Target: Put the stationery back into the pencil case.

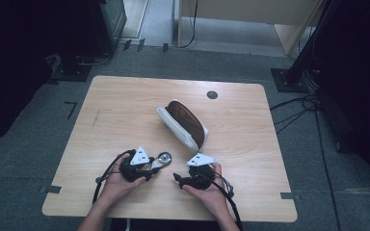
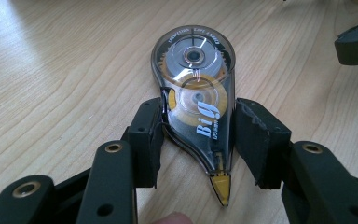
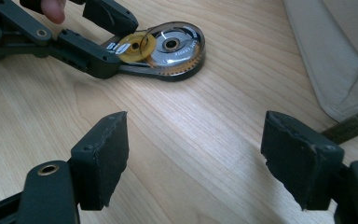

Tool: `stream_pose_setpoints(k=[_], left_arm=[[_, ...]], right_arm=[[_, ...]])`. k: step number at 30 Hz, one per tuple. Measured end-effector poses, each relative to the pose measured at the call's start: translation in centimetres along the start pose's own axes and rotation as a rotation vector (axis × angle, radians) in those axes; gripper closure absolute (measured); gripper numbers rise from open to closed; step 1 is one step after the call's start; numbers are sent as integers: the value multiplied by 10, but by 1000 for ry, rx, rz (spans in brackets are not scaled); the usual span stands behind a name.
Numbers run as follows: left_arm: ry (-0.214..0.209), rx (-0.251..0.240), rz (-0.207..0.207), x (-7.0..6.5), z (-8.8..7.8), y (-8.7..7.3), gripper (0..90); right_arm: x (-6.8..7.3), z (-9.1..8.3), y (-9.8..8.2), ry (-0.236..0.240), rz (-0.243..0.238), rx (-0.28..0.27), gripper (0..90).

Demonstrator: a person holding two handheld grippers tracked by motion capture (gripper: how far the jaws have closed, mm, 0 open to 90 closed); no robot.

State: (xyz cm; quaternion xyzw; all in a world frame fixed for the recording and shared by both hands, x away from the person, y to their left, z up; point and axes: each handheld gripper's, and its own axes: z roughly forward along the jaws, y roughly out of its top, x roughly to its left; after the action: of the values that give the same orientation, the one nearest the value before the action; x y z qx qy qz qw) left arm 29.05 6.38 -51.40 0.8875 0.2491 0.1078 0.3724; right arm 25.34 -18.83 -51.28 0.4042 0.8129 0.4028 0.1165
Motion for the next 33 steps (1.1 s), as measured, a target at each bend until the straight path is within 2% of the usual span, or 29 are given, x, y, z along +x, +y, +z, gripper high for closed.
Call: stream_pose_setpoints(k=[6,9,13,15,20,26,31,32,33], left_arm=[[-31,-7,23,-2,0,-1,545],[-53,-7,39,-3,-1,-1,623],[-66,-8,48,-4,-2,-2,616],[-72,-7,53,-3,-3,-4,622],[-65,-5,56,-1,-8,-7,752],[-59,-5,83,-5,-6,-6,900],[-64,-2,81,-4,-7,-6,900],[-63,-4,79,-4,-7,-6,885],[-67,-9,74,-4,-6,-5,822]], right_arm=[[-3,-1,-3,0,5,7,231],[-2,0,-3,12,-8,9,231],[-1,2,-4,32,-39,6,231],[-1,2,-4,31,-41,4,231],[-4,-1,-5,23,-34,1,232],[-7,-1,-6,22,-28,4,234],[-8,0,-6,19,-29,8,233],[-9,-1,-6,18,-29,9,233],[-9,-1,-6,18,-30,7,233]])
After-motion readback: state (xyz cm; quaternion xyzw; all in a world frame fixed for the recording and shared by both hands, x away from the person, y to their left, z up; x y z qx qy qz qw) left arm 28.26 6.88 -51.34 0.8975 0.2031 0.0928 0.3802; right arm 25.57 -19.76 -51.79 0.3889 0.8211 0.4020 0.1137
